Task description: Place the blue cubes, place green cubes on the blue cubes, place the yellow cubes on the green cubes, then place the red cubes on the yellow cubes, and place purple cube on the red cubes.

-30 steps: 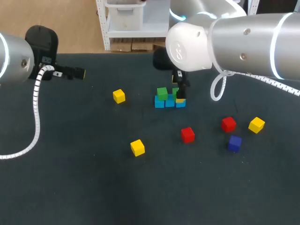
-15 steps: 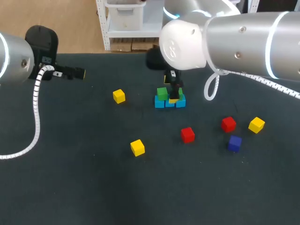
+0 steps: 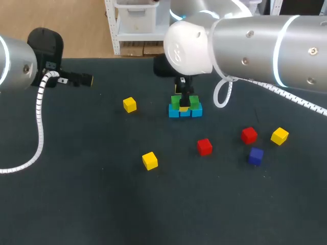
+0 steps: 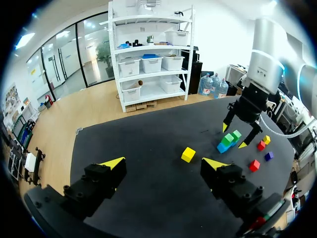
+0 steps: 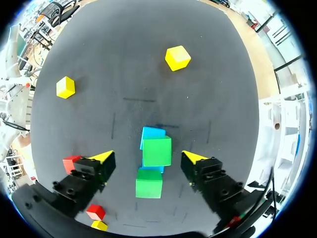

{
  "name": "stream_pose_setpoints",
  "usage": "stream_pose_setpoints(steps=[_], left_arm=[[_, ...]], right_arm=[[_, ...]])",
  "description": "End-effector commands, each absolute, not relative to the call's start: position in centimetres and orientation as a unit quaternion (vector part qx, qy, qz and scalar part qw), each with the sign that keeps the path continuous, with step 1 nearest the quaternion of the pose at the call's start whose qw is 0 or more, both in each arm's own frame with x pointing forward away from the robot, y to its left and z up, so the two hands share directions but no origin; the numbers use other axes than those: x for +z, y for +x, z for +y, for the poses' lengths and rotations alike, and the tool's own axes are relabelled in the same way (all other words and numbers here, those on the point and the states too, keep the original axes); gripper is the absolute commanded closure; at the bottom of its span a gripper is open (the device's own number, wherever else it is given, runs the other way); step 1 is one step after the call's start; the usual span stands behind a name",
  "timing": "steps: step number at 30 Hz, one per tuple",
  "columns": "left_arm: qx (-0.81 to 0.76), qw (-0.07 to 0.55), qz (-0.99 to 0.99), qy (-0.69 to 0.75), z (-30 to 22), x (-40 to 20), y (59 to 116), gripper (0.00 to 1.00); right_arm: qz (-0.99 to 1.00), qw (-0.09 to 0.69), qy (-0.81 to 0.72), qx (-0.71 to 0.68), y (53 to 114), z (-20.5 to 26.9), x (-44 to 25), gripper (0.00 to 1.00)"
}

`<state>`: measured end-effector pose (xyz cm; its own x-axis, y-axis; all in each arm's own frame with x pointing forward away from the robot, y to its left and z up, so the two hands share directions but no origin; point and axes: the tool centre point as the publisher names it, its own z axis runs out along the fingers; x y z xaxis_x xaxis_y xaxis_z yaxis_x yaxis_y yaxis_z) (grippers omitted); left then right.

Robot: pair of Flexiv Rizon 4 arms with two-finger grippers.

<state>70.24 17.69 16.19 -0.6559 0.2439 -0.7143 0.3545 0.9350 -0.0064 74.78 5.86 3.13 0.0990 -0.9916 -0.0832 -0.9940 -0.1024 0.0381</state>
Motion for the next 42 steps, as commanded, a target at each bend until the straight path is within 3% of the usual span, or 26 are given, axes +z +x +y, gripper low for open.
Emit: stream_pose_setpoints(steps=[1, 2, 7, 22, 28, 31, 33, 36, 42], left_arm=[[-0.075, 0.38, 0.907, 0.166, 17.81, 16.21, 70.27, 0.0], [-0.075, 0.38, 0.907, 0.166, 17.81, 16.21, 70.27, 0.0], [-0.075, 0.38, 0.907, 0.166, 17.81, 16.21, 70.27, 0.0], [-0.075, 0.38, 0.907, 0.166, 17.81, 16.21, 70.27, 0.0], [-0.075, 0.38, 0.907, 0.166, 17.81, 16.21, 70.27, 0.0], [-0.075, 0.38, 0.907, 0.166, 17.81, 16.21, 70.27, 0.0], [-0.075, 0.38, 0.907, 0.166, 17.81, 16.21, 70.27, 0.0], [-0.075, 0.38, 0.907, 0.166, 17.81, 16.21, 70.27, 0.0], [-0.075, 0.38, 0.907, 0.166, 17.81, 16.21, 70.27, 0.0]], right_arm=[[0.668, 0.011, -0.742, 0.047, 74.99, 5.92, 3.11, 0.29], [0.668, 0.011, -0.742, 0.047, 74.98, 5.91, 3.11, 0.35], [0.669, 0.01, -0.742, 0.047, 74.89, 5.79, 3.12, 0.5], [0.668, 0.011, -0.742, 0.049, 74.55, 5.6, 2.95, 0.54], [0.67, 0.011, -0.741, 0.051, 74.49, 5.62, 2.84, 0.51], [0.67, 0.01, -0.74, 0.05, 74.48, 5.64, 2.76, 0.54], [0.671, 0.01, -0.74, 0.051, 74.47, 5.66, 2.73, 0.47], [0.673, 0.013, -0.738, 0.049, 74.5, 5.7, 2.68, 0.02], [0.677, 0.022, -0.734, 0.044, 74.62, 5.77, 2.82, 0.0]])
